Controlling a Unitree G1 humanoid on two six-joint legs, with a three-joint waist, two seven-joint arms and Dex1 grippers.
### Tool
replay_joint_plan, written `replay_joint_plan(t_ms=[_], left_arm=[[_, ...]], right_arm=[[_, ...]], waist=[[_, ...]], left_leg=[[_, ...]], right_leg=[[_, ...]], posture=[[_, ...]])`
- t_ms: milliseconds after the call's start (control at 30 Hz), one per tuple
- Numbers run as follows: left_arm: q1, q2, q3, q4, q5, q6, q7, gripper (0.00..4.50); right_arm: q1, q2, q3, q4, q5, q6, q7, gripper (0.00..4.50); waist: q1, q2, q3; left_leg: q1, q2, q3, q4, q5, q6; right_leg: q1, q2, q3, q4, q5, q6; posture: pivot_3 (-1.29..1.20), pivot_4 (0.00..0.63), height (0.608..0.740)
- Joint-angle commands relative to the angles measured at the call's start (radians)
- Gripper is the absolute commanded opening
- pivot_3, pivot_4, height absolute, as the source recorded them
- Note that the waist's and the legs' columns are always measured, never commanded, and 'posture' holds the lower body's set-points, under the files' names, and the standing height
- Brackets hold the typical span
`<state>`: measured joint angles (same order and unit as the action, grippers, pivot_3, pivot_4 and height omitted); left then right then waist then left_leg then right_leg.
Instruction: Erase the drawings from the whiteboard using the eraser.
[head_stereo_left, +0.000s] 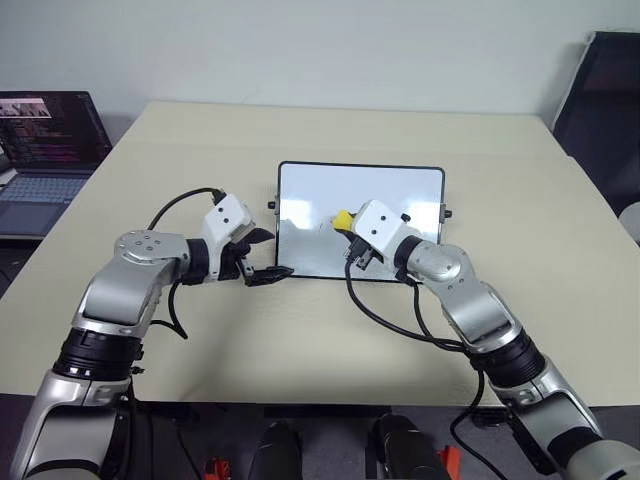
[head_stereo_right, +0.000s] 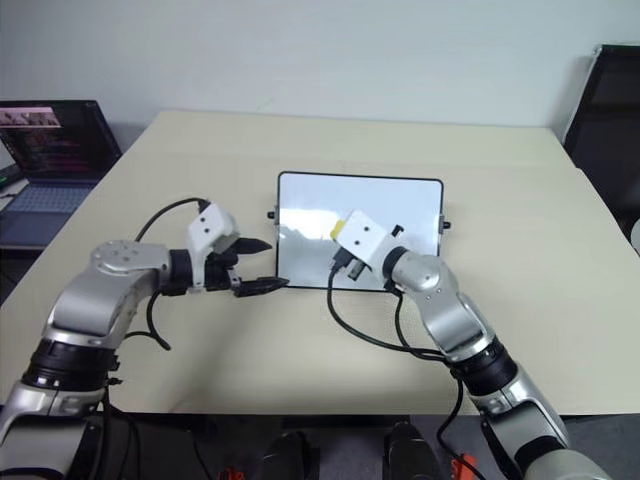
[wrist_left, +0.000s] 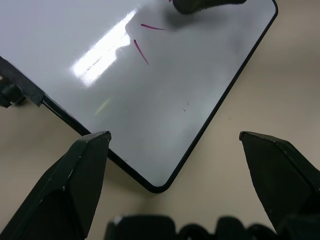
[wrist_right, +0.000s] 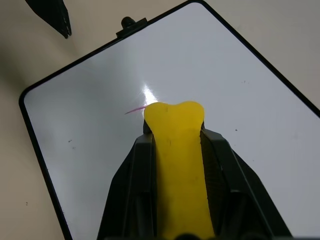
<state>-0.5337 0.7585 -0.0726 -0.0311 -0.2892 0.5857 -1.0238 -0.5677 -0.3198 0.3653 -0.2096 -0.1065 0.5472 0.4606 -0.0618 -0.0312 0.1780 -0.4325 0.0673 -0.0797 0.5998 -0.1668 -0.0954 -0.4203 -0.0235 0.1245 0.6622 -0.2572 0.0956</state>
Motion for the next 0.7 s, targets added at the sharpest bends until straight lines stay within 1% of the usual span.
replay_joint_plan(t_ms=[33,100,167,267,333,433,600,667,700], left_arm=[[0.019,-0.020,0.056,-0.059,-0.036,-0.004,0.035,4.50],[0.040,-0.042,0.086,-0.079,-0.071,0.000,0.046,4.50],[0.062,-0.059,0.118,-0.094,-0.114,0.020,0.047,4.50],[0.101,-0.062,0.142,-0.096,-0.136,0.002,0.042,4.50],[0.111,-0.063,0.145,-0.093,-0.138,-0.013,0.044,4.50],[0.107,-0.071,0.144,-0.092,-0.148,-0.017,0.053,4.50],[0.105,-0.068,0.126,-0.092,-0.142,-0.026,0.055,4.50],[0.100,-0.066,0.117,-0.087,-0.134,-0.028,0.055,4.50],[0.094,-0.068,0.109,-0.084,-0.128,-0.032,0.055,4.50]], right_arm=[[0.135,-0.005,-0.115,-0.176,0.100,0.066,0.025,0.88],[0.232,-0.005,-0.174,-0.273,0.163,0.121,0.040,0.88],[0.297,-0.001,-0.221,-0.335,0.214,0.163,0.043,0.88],[0.372,-0.010,-0.270,-0.376,0.252,0.174,0.039,0.88],[0.398,-0.016,-0.279,-0.373,0.253,0.153,0.031,0.88],[0.399,-0.012,-0.279,-0.372,0.257,0.138,0.017,0.88],[0.348,-0.019,-0.242,-0.350,0.237,0.110,0.008,0.88],[0.296,-0.016,-0.209,-0.311,0.204,0.087,-0.006,0.88],[0.228,-0.023,-0.159,-0.240,0.144,0.040,-0.016,0.88]], waist=[[0.006,0.000,0.000],[0.007,0.000,0.000],[0.006,0.000,0.000],[-0.005,0.000,0.000],[-0.006,0.000,0.000],[-0.006,0.000,0.000],[-0.005,0.000,0.000],[-0.007,0.000,0.000],[-0.008,0.000,0.000]], left_leg=[[0.000,0.000,0.000,-0.001,0.000,0.000],[0.000,0.000,-0.001,-0.004,0.000,0.000],[0.000,0.000,-0.001,-0.006,0.000,0.000],[0.002,0.000,-0.001,-0.005,0.000,0.000],[0.004,0.000,-0.001,-0.005,0.000,0.000],[0.005,0.000,-0.001,-0.004,0.000,0.000],[0.005,0.000,0.000,-0.003,0.001,0.000],[0.005,0.000,0.000,-0.004,0.001,0.000],[0.005,0.000,0.000,-0.004,0.001,0.000]], right_leg=[[0.000,0.000,0.000,0.000,0.000,0.001],[-0.001,0.000,-0.001,0.000,-0.001,-0.001],[-0.001,0.000,-0.001,0.000,-0.002,-0.001],[-0.001,0.000,-0.001,0.001,-0.002,-0.001],[0.000,0.000,-0.001,0.001,-0.005,-0.007],[0.001,0.000,0.000,0.001,-0.004,-0.008],[0.001,0.000,0.001,0.001,-0.003,-0.009],[0.001,0.001,0.001,0.001,-0.003,-0.008],[0.001,0.001,0.000,0.001,-0.003,-0.008]], posture=[[0.00,0.150,0.740],[0.00,0.150,0.740],[0.00,0.150,0.740],[0.00,0.150,0.740],[0.00,0.150,0.740],[0.00,0.150,0.740],[0.00,0.150,0.740],[0.00,0.150,0.740],[0.00,0.150,0.740]])
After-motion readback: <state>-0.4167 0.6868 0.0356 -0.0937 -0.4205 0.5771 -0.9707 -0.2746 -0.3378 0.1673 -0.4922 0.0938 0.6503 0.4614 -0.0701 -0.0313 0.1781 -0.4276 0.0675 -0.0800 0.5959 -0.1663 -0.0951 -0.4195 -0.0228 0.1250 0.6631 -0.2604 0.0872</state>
